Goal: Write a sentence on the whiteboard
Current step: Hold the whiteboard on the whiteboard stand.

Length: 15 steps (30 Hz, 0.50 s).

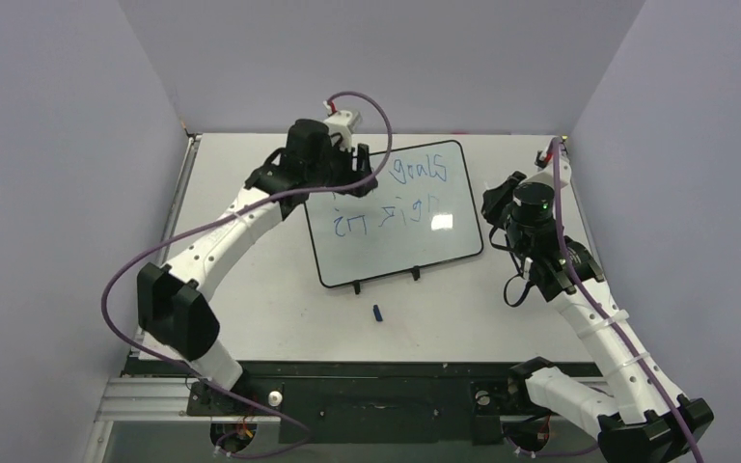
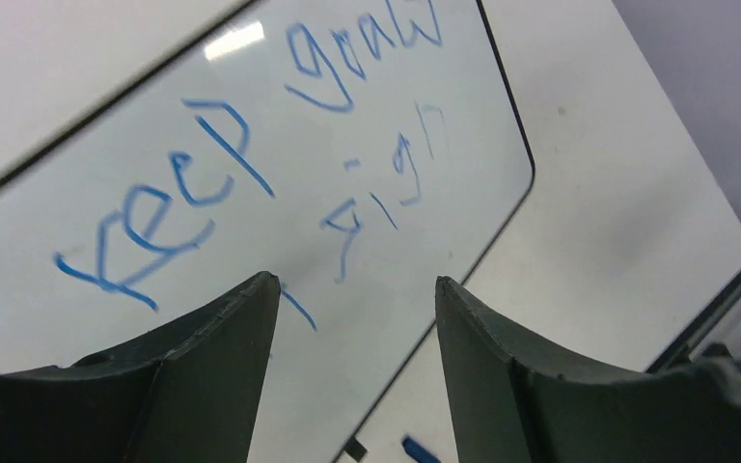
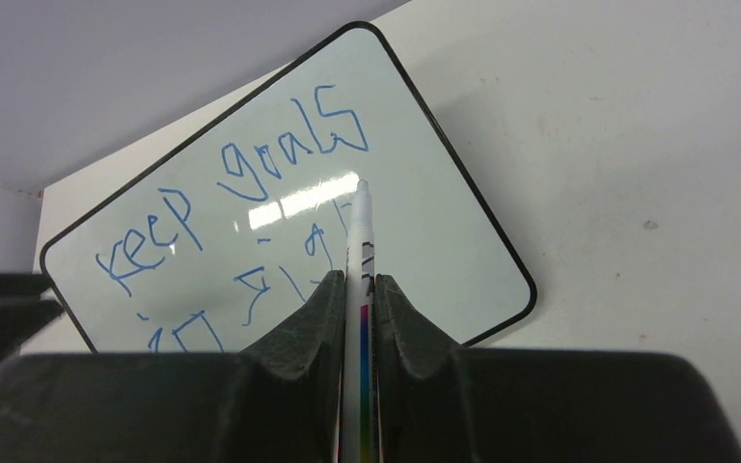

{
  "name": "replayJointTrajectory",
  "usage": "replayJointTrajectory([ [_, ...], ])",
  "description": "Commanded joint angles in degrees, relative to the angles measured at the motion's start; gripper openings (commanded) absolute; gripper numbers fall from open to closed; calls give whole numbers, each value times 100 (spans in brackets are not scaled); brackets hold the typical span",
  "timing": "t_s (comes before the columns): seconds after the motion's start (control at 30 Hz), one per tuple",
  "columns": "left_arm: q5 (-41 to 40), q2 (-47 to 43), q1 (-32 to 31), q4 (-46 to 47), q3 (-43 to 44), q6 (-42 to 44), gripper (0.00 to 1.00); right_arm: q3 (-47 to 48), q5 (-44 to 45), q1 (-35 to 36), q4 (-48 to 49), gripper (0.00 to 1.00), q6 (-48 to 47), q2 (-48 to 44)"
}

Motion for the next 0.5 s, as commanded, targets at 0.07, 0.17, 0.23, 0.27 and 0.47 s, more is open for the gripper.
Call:
replayJointTrajectory([
  [0.07, 1836, 1665, 1069, -334, 1919, 356, 58, -100, -329, -62, -68, 0, -222, -13],
  [0.17, 2408, 2663, 1271, -844, 3183, 539, 58, -167, -430, -92, -133, 0, -260, -51],
  [0.23, 2620, 3209, 1371, -1260, 3958, 679, 58, -180, -500, -104, -218, 0, -287, -74],
  [0.27, 2697, 3365, 1433, -1491, 4196, 744, 58, -184, -511, -107, -237, 0, -300, -78],
  [0.47, 3454, 4515, 1711, -1862, 5726, 697, 59, -183, -629, -111, -358, 0, -356, -129],
])
